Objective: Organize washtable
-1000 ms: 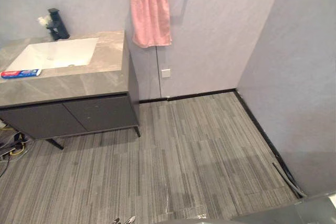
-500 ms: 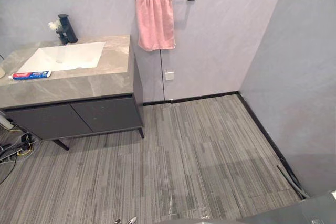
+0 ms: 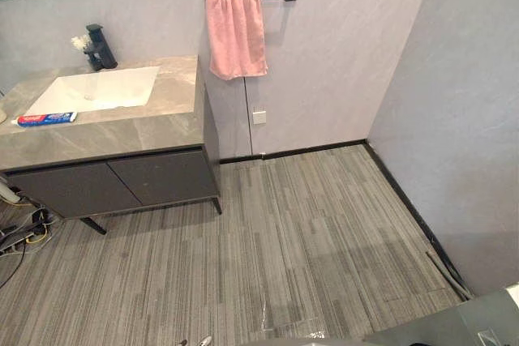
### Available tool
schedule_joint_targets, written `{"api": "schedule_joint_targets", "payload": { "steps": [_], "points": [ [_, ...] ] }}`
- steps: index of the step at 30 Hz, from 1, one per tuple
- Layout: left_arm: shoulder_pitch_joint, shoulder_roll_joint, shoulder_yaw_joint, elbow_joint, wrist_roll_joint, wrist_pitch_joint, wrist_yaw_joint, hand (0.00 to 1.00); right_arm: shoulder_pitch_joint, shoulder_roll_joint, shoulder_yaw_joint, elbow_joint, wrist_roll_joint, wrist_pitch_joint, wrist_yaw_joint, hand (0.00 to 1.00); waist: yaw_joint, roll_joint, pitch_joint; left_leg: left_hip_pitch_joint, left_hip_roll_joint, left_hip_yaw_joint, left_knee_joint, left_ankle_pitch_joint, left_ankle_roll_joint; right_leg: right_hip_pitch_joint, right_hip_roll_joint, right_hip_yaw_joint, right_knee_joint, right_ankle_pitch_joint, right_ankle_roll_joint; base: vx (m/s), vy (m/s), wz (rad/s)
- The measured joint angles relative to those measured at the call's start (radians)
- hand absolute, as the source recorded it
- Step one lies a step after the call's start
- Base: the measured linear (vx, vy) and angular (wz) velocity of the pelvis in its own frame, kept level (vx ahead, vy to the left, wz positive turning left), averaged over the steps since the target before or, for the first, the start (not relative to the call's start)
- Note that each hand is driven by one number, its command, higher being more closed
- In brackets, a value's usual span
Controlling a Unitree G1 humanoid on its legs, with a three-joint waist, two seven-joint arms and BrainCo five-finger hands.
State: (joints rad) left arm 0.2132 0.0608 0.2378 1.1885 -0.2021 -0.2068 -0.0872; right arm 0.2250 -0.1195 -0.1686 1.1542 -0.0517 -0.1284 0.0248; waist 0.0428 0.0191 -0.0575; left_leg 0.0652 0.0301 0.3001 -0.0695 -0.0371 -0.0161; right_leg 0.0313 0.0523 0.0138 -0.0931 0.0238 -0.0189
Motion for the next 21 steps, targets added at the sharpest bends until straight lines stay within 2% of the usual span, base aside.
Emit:
{"api": "schedule_joint_targets", "payload": {
  "steps": [8, 11, 12, 13, 15, 16, 17, 18, 20, 21],
  "points": [
    [-0.003, -0.002, 0.009, -0.001, -0.001, 0.003, 0.001, 0.0, -0.001, 0.001, 0.001, -0.004, 0.02, 0.004, -0.002, 0.0, 0.0, 0.001, 0.001, -0.002, 0.002, -0.008, 0.002, 0.0, 0.0, 0.0, 0.0, -0.014, 0.006, -0.007, 0.008, -0.01, -0.013, 0.04],
    [-0.001, -0.006, 0.034, -0.006, -0.001, 0.004, 0.003, 0.0, -0.001, 0.003, 0.004, -0.026, 0.043, 0.005, -0.004, 0.0, -0.005, -0.002, 0.017, -0.024, 0.013, -0.015, 0.044, -0.023, -0.008, -0.021, 0.0, -0.033, 0.059, -0.047, 0.0, -0.05, -0.031, 0.16],
    [-0.006, -0.014, 0.059, -0.016, -0.002, 0.005, 0.006, 0.0, -0.001, 0.005, 0.004, -0.036, 0.043, 0.005, -0.004, 0.0, -0.006, 0.004, 0.027, -0.04, 0.022, -0.024, 0.094, -0.052, -0.016, -0.027, 0.001, -0.042, 0.091, -0.065, -0.003, -0.05, -0.061, 0.18],
    [-0.018, -0.032, 0.1, -0.042, -0.01, 0.005, 0.006, 0.0, -0.002, 0.007, 0.005, -0.043, 0.044, 0.005, -0.005, 0.0, 0.001, 0.001, 0.058, -0.077, 0.048, -0.031, 0.204, -0.109, -0.022, -0.038, 0.009, -0.047, 0.147, -0.103, -0.02, -0.06, -0.073, 0.14],
    [-0.019, -0.041, 0.129, -0.064, -0.034, 0.004, 0.007, 0.0, -0.002, 0.006, 0.005, -0.053, 0.044, 0.005, -0.005, 0.0, 0.001, 0.002, 0.068, -0.114, 0.081, -0.038, 0.309, -0.162, -0.027, -0.038, 0.023, -0.054, 0.184, -0.132, -0.029, -0.05, -0.099, 0.02],
    [-0.017, -0.04, 0.13, -0.077, -0.05, 0.005, 0.006, 0.0, 0.0, 0.007, 0.017, -0.069, 0.044, 0.005, -0.007, 0.0, 0.001, 0.0, 0.071, -0.144, 0.105, -0.042, 0.405, -0.18, -0.027, -0.041, 0.034, -0.053, 0.204, -0.151, -0.051, -0.01, -0.102, -0.02],
    [-0.029, -0.034, 0.148, -0.094, -0.071, 0.005, 0.007, 0.0, -0.013, 0.01, 0.033, -0.083, 0.044, 0.005, -0.014, 0.0, -0.003, -0.012, 0.079, -0.244, 0.127, -0.062, 0.586, -0.163, -0.004, -0.065, 0.033, -0.051, 0.234, -0.165, -0.077, 0.02, -0.085, -0.15],
    [-0.042, -0.038, 0.15, -0.106, -0.081, 0.003, 0.008, 0.0, -0.037, 0.011, 0.037, -0.084, 0.044, 0.005, -0.023, 0.0, 0.001, -0.015, 0.098, -0.319, 0.142, -0.076, 0.716, -0.155, 0.011, -0.072, 0.031, -0.047, 0.249, -0.169, -0.083, 0.02, -0.058, -0.21],
    [-0.054, -0.043, 0.149, -0.118, -0.089, 0.003, 0.008, 0.0, -0.076, 0.003, 0.047, -0.092, 0.044, 0.005, -0.029, 0.0, 0.003, -0.008, 0.123, -0.401, 0.156, -0.113, 0.821, -0.16, 0.006, -0.069, 0.031, -0.037, 0.254, -0.174, -0.082, 0.07, 0.013, -0.26],
    [-0.059, -0.051, 0.149, -0.119, -0.092, 0.002, 0.008, 0.0, -0.085, -0.002, 0.048, -0.116, 0.043, 0.005, -0.033, 0.0, 0.004, -0.001, 0.128, -0.43, 0.154, -0.126, 0.803, -0.16, 0.003, -0.071, 0.031, -0.03, 0.254, -0.18, -0.075, 0.11, 0.063, -0.16]
  ]
}}
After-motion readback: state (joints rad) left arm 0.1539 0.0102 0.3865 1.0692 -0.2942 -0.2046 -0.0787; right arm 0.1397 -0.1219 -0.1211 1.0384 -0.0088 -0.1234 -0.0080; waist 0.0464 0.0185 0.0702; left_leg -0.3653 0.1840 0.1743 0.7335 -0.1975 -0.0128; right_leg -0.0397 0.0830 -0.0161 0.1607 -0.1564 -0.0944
